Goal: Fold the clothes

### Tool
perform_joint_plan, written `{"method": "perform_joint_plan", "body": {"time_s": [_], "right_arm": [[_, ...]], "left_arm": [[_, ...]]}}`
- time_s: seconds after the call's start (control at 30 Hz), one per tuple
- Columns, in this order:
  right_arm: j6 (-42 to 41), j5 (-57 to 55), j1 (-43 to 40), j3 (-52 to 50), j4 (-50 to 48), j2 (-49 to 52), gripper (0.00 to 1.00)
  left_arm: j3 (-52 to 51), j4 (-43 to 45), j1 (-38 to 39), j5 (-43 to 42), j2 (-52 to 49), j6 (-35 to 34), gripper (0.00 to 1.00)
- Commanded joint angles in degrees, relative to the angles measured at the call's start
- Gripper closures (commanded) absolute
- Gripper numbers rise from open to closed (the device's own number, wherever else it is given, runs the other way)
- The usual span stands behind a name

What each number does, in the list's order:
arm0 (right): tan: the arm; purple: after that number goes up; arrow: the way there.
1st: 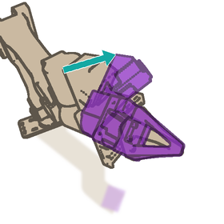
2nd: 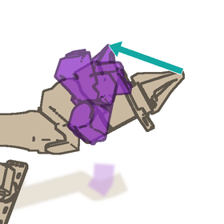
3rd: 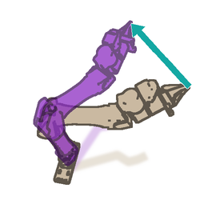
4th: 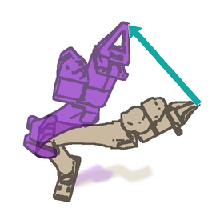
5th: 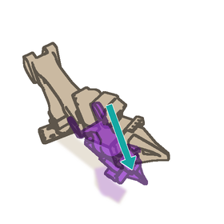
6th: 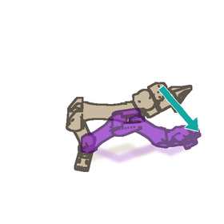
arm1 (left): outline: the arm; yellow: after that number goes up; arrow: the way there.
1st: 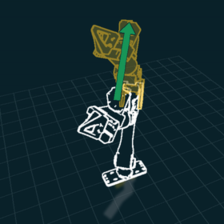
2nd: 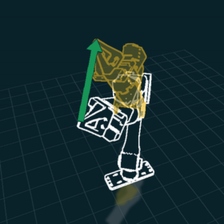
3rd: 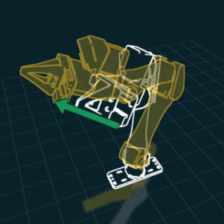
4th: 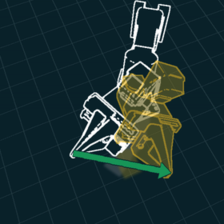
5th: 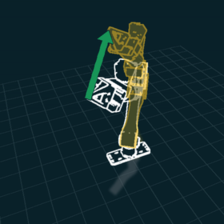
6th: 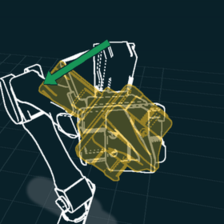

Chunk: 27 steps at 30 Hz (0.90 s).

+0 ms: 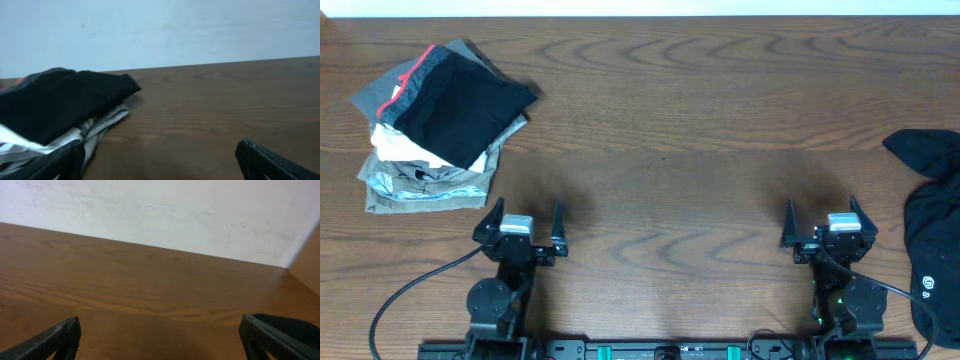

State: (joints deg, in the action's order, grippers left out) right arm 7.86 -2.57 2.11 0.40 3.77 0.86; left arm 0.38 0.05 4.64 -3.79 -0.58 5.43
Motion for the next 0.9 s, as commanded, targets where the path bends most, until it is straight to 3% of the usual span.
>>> {"method": "perform_joint_plan", "body": {"time_s": [0.0, 0.87], "right_arm": [[0.57, -0.39, -0.33, -0.09, 0.26, -0.07, 0.01], [0.59, -0.39, -0.33, -0.09, 0.26, -0.07, 0.01]], "left_arm": [[-0.17, -3.04, -1.20, -0.24, 0.48, 1.40, 0.02], [-0.15, -3.69, -1.20, -0.20, 0.35, 1.40, 0.02]]}}
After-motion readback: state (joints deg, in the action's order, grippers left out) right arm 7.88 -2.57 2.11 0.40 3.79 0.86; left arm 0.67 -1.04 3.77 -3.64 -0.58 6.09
